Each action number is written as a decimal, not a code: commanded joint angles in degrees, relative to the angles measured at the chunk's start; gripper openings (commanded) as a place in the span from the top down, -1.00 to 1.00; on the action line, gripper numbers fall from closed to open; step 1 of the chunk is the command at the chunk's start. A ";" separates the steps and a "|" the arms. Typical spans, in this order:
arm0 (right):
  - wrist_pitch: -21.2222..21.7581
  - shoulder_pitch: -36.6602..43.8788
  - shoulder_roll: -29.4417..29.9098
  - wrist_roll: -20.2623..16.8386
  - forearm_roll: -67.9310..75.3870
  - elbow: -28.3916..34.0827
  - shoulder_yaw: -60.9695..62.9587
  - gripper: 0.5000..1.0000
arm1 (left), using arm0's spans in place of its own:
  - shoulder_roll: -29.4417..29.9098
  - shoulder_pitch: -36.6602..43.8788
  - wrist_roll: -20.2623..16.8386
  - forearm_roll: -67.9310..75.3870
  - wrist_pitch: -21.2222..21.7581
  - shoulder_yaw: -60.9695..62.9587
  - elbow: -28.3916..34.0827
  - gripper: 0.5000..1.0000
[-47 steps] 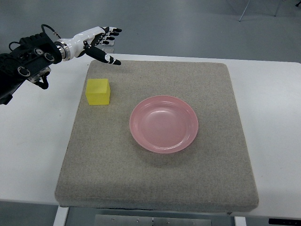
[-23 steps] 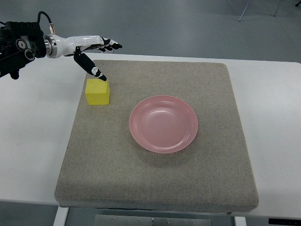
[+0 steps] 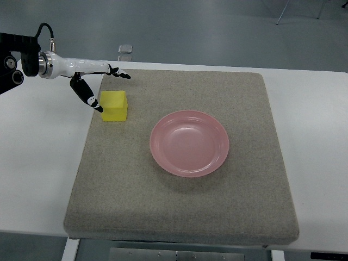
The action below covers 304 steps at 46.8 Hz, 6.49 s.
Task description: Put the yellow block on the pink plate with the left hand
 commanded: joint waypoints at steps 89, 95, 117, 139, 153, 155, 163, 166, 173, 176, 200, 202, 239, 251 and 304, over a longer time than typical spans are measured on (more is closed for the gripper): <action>0.00 0.00 0.00 0.00 -0.01 0.00 -0.06 -0.69 | -5.98 5.20 -0.26 4.49 8.92 -1.61 9.00 1.00; 0.00 0.00 0.00 0.00 -0.01 0.00 -0.06 -0.69 | -6.16 4.59 -0.44 4.23 9.71 -1.78 10.76 1.00; 0.00 0.00 0.00 0.00 -0.01 0.00 -0.07 -0.69 | -7.21 2.21 -0.61 5.20 9.80 -4.51 3.39 1.00; 0.00 0.00 0.00 0.00 -0.01 0.00 -0.06 -0.69 | -7.65 1.77 -1.05 5.55 9.45 -7.23 -8.48 1.00; 0.00 0.00 0.00 0.00 -0.01 0.00 0.02 -0.69 | -11.43 1.77 -1.05 6.25 9.36 -6.97 -10.86 1.00; 0.00 0.00 0.00 0.00 -0.01 0.00 -0.07 -0.69 | -12.31 1.68 -1.05 6.25 9.36 -6.79 -10.86 1.00; 0.00 0.00 0.00 0.00 -0.01 0.00 0.02 -0.69 | -13.01 1.86 -1.14 6.60 9.27 -6.53 -10.68 1.00; 0.00 0.00 0.00 0.00 -0.01 0.00 -0.07 -0.69 | -13.10 1.77 -1.14 6.69 9.27 -6.35 -10.68 1.00; 0.00 0.00 0.00 0.00 -0.01 0.00 -0.06 -0.69 | -13.71 1.86 -1.14 6.69 9.27 -5.21 -10.16 1.00; 0.00 0.00 0.00 0.00 -0.01 0.00 -0.07 -0.69 | -13.89 2.12 -1.14 6.78 9.27 -5.21 -10.15 1.00; 0.00 0.00 0.00 0.00 -0.01 0.00 -0.06 -0.69 | -17.23 4.32 -0.97 8.80 9.45 -3.72 -7.61 0.98; 0.00 0.00 0.00 0.00 -0.01 0.00 0.02 -0.69 | -17.23 4.32 -0.97 8.80 9.45 -3.54 -7.43 0.95; 0.00 0.00 0.00 0.00 -0.01 0.00 0.02 -0.69 | -16.44 3.62 -1.05 8.19 9.45 -4.24 -6.73 -0.94; 0.00 0.00 0.00 0.00 0.00 0.00 0.02 -0.69 | -14.59 3.35 -0.97 7.40 9.54 -7.76 2.58 -0.94; 0.00 0.00 0.00 0.00 -0.01 0.00 0.02 -0.69 | -29.54 12.76 4.57 -52.18 15.08 -13.47 42.93 -0.79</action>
